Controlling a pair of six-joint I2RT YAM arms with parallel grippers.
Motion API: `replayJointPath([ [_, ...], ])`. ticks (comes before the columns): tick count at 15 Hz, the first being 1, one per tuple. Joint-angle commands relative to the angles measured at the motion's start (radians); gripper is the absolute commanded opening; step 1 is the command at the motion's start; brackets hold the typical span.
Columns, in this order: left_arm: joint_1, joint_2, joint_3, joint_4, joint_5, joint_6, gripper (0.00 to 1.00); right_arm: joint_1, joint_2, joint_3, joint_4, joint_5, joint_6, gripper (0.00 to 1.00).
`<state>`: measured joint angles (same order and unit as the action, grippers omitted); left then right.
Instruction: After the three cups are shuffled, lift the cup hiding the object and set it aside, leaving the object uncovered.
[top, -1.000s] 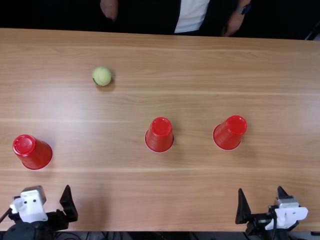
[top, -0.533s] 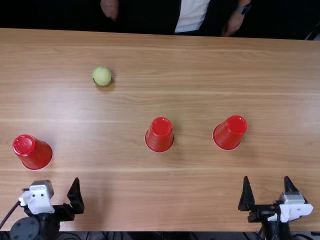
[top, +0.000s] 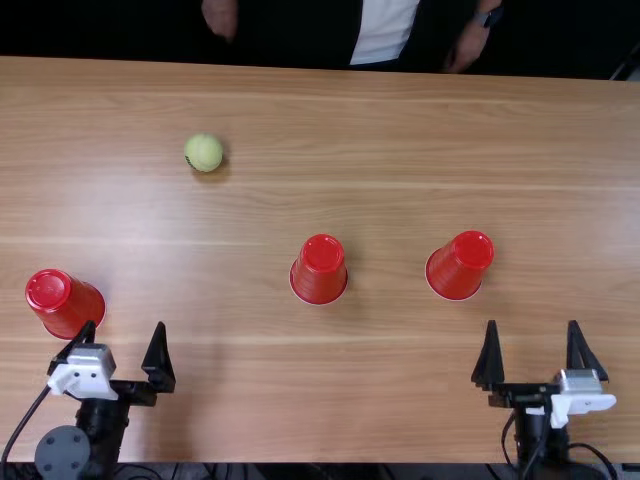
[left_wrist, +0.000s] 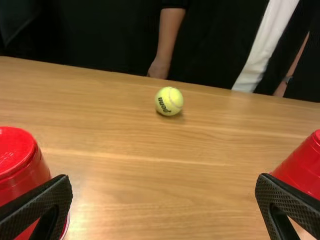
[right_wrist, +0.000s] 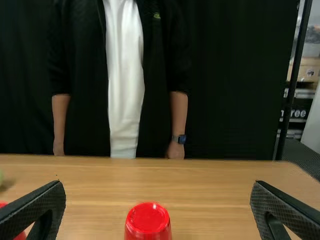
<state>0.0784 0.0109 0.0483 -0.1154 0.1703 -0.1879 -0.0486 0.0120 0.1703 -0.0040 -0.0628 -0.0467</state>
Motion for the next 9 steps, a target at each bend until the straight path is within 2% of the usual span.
replayJointPath([
  [1,-0.006,-0.011,-0.048,0.042,0.023,-0.004,1.00,-0.013,-0.012,-0.061,0.018,-0.004,0.004,1.00],
  [9,-0.006,-0.011,-0.048,0.058,0.021,0.000,1.00,-0.013,-0.012,-0.155,0.029,-0.002,0.008,1.00],
])
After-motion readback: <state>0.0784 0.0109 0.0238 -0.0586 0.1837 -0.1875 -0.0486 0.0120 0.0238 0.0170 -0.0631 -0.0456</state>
